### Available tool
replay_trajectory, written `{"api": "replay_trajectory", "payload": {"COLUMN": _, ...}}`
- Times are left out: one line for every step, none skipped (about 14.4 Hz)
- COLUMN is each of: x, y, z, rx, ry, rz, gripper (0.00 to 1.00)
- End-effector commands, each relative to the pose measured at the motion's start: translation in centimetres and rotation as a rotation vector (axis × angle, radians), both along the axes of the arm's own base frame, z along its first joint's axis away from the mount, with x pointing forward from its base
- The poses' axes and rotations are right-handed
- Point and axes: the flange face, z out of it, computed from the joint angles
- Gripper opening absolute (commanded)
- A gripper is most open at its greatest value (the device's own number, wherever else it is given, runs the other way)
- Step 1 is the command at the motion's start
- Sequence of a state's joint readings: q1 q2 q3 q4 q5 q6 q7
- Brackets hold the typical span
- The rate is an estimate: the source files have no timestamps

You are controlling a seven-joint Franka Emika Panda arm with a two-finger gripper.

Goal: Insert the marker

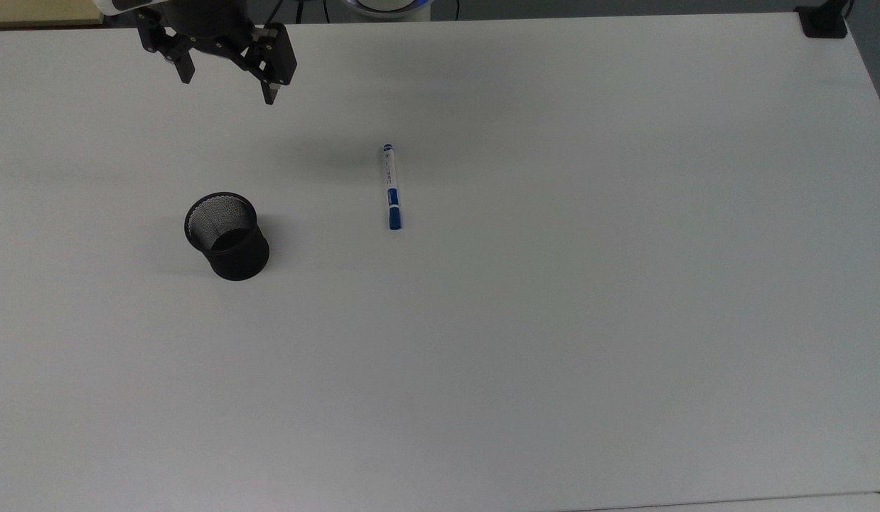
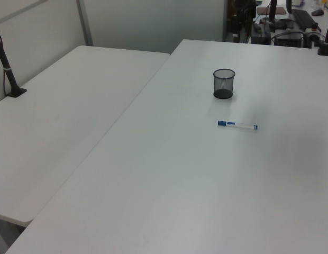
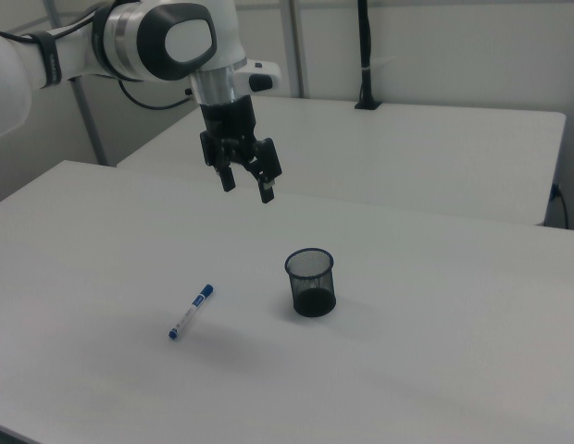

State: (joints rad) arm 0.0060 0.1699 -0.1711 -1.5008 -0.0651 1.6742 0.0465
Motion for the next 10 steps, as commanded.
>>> {"api": "replay_trajectory", "payload": {"x": -0.79, "y": 0.05, "z": 0.18, "rx": 0.015, "ry": -0.003, "rz": -0.002, "gripper": 1.00}}
{"api": "replay_trajectory", "payload": {"x": -0.68, "y": 0.12, "z": 0.08, "rx": 0.013, "ry": -0.003, "rz": 0.000, "gripper": 1.00}}
{"api": "replay_trajectory", "payload": {"x": -0.59, "y": 0.26, "z": -0.17, "rx": 0.009, "ry": 0.002, "rz": 0.005, "gripper": 1.00}}
{"api": "replay_trajectory", "payload": {"x": -0.59, "y": 0.34, "z": -0.36, "rx": 0.008, "ry": 0.009, "rz": 0.008, "gripper": 1.00}}
{"api": "replay_trajectory", "payload": {"x": -0.67, "y": 0.26, "z": -0.30, "rx": 0.008, "ry": 0.011, "rz": 0.009, "gripper": 1.00}}
{"api": "replay_trajectory", "payload": {"x": -0.58, "y": 0.17, "z": -0.57, "rx": 0.008, "ry": 0.015, "rz": 0.005, "gripper": 1.00}}
{"api": "replay_trajectory", "payload": {"x": -0.43, "y": 0.17, "z": -0.74, "rx": 0.007, "ry": 0.015, "rz": 0.004, "gripper": 1.00}}
{"api": "replay_trajectory", "payload": {"x": -0.43, "y": 0.00, "z": -0.66, "rx": 0.008, "ry": 0.012, "rz": 0.001, "gripper": 1.00}}
{"api": "replay_trajectory", "payload": {"x": -0.53, "y": -0.07, "z": -0.49, "rx": 0.012, "ry": 0.010, "rz": 0.002, "gripper": 1.00}}
{"api": "replay_trajectory", "payload": {"x": -0.53, "y": -0.07, "z": -0.49, "rx": 0.012, "ry": 0.010, "rz": 0.008, "gripper": 1.00}}
